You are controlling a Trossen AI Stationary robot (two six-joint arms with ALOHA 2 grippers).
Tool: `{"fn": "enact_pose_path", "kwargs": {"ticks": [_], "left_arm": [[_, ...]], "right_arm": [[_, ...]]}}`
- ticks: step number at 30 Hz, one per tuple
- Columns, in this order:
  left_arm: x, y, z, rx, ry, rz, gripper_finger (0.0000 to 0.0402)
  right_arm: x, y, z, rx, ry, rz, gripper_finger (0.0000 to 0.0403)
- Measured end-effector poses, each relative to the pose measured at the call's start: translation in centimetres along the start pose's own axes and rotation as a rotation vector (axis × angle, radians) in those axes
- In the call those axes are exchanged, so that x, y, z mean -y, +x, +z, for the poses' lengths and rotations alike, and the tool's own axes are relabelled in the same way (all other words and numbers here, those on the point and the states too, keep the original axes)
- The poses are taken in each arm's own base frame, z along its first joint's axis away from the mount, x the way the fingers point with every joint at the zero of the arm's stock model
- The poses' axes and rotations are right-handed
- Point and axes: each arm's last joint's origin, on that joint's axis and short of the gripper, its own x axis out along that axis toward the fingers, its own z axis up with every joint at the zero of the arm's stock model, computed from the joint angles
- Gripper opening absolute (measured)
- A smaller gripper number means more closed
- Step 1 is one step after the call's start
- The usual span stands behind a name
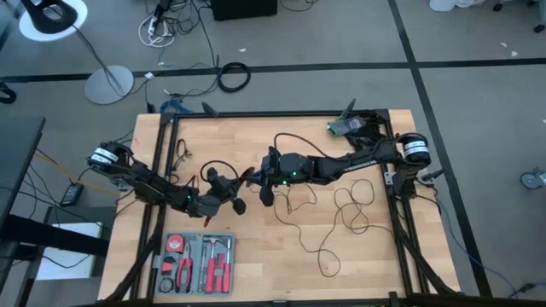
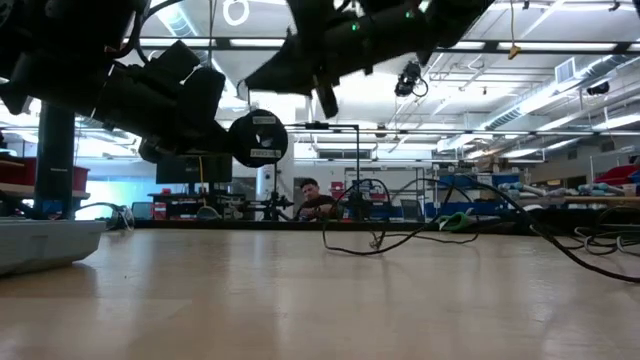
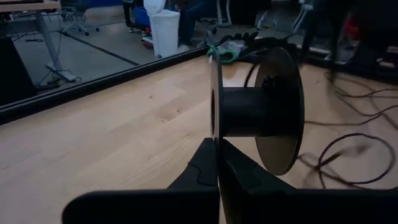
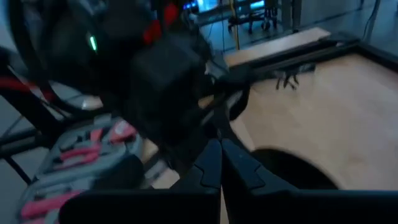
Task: Coil cords
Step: Coil the black wire onto the spool
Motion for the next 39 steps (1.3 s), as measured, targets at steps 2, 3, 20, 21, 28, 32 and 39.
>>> {"fn": "enact_pose_path", "kwargs": {"ticks": [2, 3, 20, 21, 28, 32, 39], "left_arm": [[0.1, 0.0, 0.1, 0.002, 0.004, -0.011, 0.0], [0.1, 0.0, 0.0, -0.001, 0.009, -0.01, 0.0], [0.3, 0.0, 0.7, 0.049, -0.045, -0.014, 0.0], [0.3, 0.0, 0.8, 0.051, -0.048, -0.014, 0.0], [0.4, -0.1, 1.0, 0.064, -0.067, -0.028, 0.0], [0.5, -0.1, 1.1, 0.064, -0.038, -0.056, 0.0], [0.5, -0.1, 1.0, 0.06, -0.031, -0.074, 0.0]], "right_arm": [[-0.1, 0.5, -0.7, -0.006, -0.005, 0.008, 0.0], [-0.2, 0.8, -1.0, -0.004, -0.007, 0.012, 0.0], [-1.6, 1.2, -3.7, -0.1, -0.125, -0.097, 0.0001], [-1.7, 1.2, -3.8, -0.105, -0.127, -0.097, 0.0001], [-1.4, 1.0, -4.3, -0.147, -0.136, -0.179, 0.0001], [-1.3, 0.9, -4.6, -0.175, -0.147, -0.214, 0.0001], [-0.5, 0.7, -5.2, -0.235, -0.127, -0.309, 0.0002]]}}
